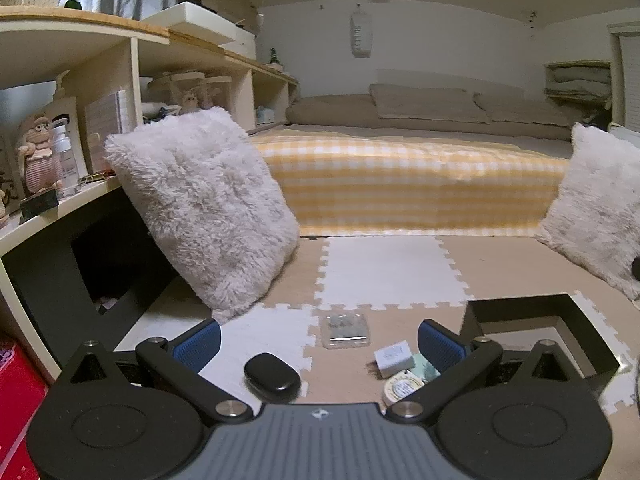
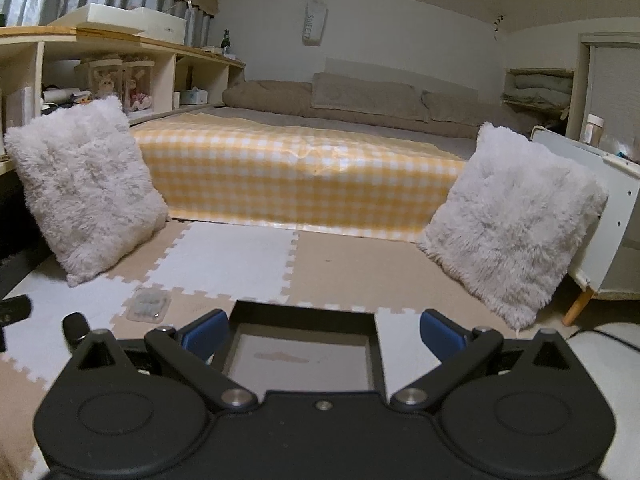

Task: Organize rigid objects
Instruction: 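Close the left tool on the black oval case while the right tool moves over the black box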

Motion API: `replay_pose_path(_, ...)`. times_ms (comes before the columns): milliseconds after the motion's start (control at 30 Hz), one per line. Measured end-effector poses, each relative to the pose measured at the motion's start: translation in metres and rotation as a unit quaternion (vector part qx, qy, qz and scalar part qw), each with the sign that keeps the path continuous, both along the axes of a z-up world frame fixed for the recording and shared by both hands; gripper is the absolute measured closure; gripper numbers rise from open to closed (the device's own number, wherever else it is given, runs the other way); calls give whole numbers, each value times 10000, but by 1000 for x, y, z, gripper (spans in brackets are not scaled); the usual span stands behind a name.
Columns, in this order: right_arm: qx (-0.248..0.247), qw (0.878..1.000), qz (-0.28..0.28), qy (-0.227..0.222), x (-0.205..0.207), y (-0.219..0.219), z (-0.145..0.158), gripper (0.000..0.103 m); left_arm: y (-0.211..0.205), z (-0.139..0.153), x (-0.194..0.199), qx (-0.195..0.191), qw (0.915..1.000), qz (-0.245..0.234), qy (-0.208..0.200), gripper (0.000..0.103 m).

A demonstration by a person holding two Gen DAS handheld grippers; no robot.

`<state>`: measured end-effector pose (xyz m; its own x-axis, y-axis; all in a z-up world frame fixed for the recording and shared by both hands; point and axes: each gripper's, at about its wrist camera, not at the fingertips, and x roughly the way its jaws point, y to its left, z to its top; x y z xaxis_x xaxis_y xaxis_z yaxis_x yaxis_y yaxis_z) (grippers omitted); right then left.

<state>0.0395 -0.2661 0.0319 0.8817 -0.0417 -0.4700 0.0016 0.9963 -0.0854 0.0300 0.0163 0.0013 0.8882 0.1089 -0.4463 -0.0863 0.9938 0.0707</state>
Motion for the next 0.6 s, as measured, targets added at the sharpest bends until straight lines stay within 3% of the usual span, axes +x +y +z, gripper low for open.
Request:
replay_pose_path(233,88,9996,-30,277,44,-23,17,0,9,3,25,4,9998,147,163,0)
replay_pose_path(433,-218,9956,-3,906,85,-36,26,0,19,-3,57,-35,9988,233,429,0)
replay_pose_path(600,127,9877,126,1556,112,-49,24,0,28,-18,84,-144,9962,365,777,0)
